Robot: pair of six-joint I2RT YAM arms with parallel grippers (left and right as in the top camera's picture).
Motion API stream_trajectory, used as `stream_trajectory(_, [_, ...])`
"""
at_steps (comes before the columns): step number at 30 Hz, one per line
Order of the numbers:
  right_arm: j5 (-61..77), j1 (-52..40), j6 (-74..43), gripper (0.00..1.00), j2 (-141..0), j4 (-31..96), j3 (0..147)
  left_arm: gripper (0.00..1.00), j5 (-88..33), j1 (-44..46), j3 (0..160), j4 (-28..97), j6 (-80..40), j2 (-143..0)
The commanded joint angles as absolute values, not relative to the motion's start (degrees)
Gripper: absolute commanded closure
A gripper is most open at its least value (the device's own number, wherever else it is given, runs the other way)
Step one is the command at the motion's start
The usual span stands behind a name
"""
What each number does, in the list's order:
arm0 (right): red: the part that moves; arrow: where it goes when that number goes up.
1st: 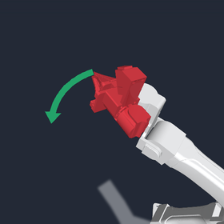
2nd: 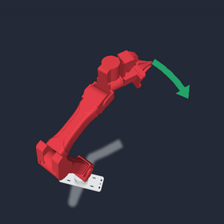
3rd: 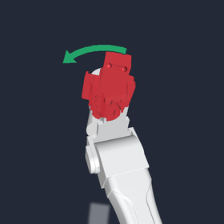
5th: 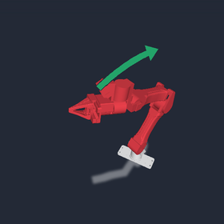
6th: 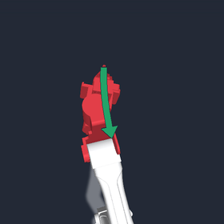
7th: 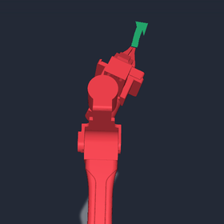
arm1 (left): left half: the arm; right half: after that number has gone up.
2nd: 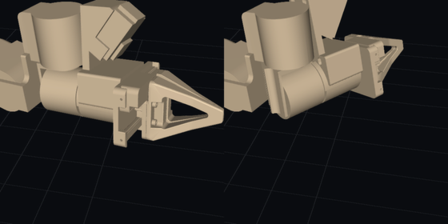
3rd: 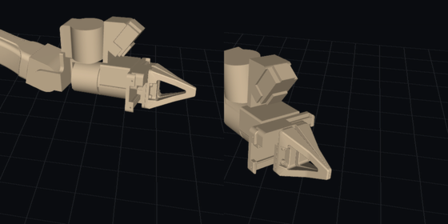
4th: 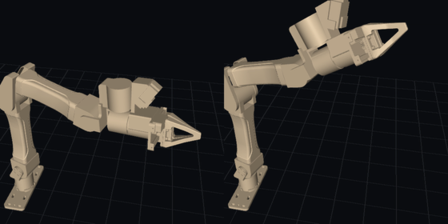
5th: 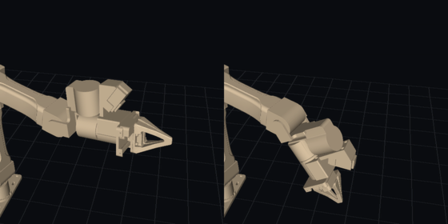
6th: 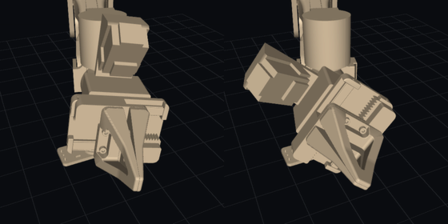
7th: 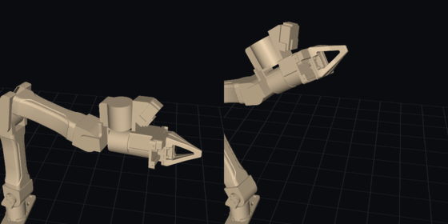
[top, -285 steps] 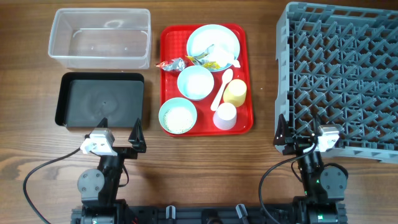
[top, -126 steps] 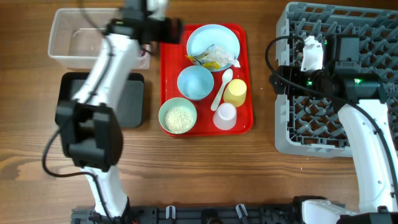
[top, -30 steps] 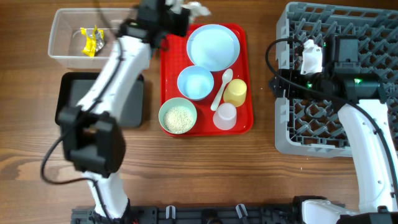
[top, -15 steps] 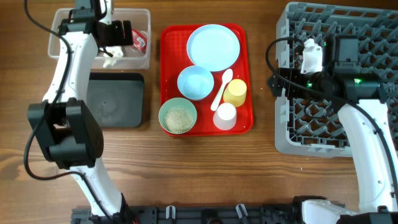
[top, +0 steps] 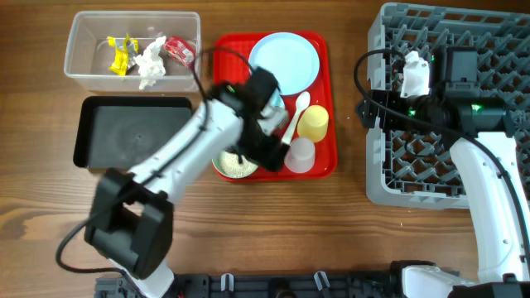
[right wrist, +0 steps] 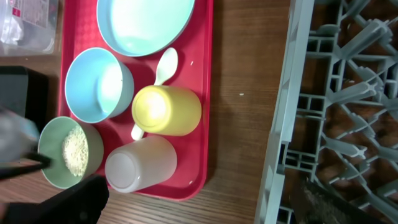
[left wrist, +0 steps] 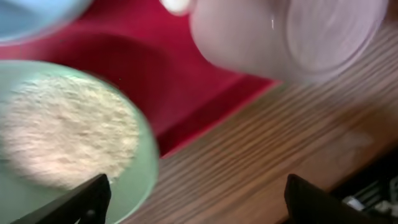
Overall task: Sort waste into correct bins and load items into the dishwasher rack
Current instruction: 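Grasp the green bowl of rice with the left gripper, then tip the green bowl over the black tray to pour out the rice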
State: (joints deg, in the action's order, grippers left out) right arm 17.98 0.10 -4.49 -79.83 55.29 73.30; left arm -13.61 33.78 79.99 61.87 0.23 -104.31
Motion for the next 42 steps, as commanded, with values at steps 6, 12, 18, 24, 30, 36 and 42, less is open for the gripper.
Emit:
stream_trajectory(6, [17.7, 0.3, -4.7, 0.04, -80.5, 55.0, 71.4, 0.56, -3.0, 35.3, 65.7, 45.2, -15.7, -104.3])
stream_trajectory(12, [17.7, 0.3, -4.6, 0.04, -80.5, 54.5, 71.4, 0.74, -1.4, 35.3, 64.3, 41.2, -17.4, -104.4])
stream_trajectory(18, [17.7, 0.3, -4.7, 0.04, -80.5, 54.5, 71.4, 0.96, -1.4, 35.3, 64.3, 41.1, -17.3, -104.4])
stream_trajectory(24, [17.7, 0.3, -4.7, 0.04, -80.5, 54.5, 71.4, 0.96, -1.4, 35.1, 66.7, 43.8, -17.1, -102.1])
stream_trajectory(30, [17.7, 0.3, -4.6, 0.04, -80.5, 54.4, 71.4, 0.96, -1.4, 33.2, 71.4, 50.7, -17.0, -90.0])
stream_trajectory(36, [17.7, 0.3, -4.6, 0.04, -80.5, 53.3, 71.4, 0.96, -15.9, 12.2, 71.4, 56.9, -9.1, -84.4])
stream_trajectory(42, [17.6, 0.3, -4.5, 0.04, -80.5, 52.9, 71.4, 0.96, -39.7, -12.4, 71.3, 57.8, 5.0, -91.9])
